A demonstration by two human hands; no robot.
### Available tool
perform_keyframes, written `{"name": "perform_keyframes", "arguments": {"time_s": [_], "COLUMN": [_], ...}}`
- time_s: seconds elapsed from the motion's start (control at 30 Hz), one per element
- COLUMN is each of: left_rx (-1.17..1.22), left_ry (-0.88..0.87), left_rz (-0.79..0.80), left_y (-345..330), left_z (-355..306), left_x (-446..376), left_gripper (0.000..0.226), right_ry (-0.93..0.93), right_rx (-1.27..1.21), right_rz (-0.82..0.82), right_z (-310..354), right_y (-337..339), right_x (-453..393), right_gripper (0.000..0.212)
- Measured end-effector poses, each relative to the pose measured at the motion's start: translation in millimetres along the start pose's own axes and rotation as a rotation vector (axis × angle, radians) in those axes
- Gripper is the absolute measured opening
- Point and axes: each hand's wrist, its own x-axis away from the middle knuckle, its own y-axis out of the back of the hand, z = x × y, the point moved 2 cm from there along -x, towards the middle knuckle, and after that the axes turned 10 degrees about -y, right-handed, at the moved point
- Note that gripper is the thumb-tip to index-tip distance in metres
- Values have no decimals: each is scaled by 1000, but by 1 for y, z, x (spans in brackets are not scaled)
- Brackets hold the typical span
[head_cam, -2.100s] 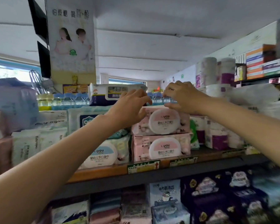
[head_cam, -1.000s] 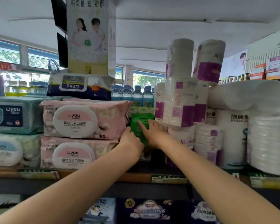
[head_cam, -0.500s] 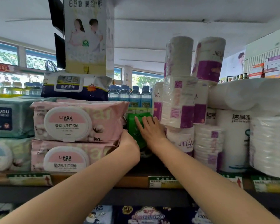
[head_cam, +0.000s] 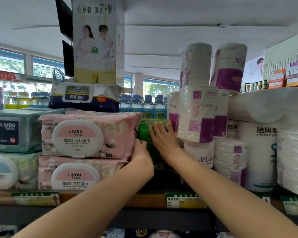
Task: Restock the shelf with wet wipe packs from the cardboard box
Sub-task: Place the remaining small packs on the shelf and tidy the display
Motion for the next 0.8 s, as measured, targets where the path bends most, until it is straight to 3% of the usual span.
{"name": "perform_keyframes", "arguments": {"time_s": [0.17, 0.33, 0.53, 0.67, 0.8], "left_rx": [-10, -53, -67, -52, 23], "left_ry": [-7, 20, 133, 146, 69], "left_rz": [4, 40, 104, 116, -102], "left_y": [-5, -8, -16, -7, -4], "left_z": [-3, -5, -3, -5, -4], "left_x": [-4, -11, -23, -18, -6], "left_gripper": [58, 59, 69, 70, 56], "right_ry": [113, 349, 327, 143, 144], "right_rx": [-112, -79, 18, -13, -128], "right_rz": [22, 163, 215, 303, 419], "right_z": [-4, -4, 1, 1, 6], "right_y": [-4, -10, -13, -9, -7], "right_x": [11, 32, 30, 34, 39], "right_gripper": [60, 70, 66, 68, 65]}}
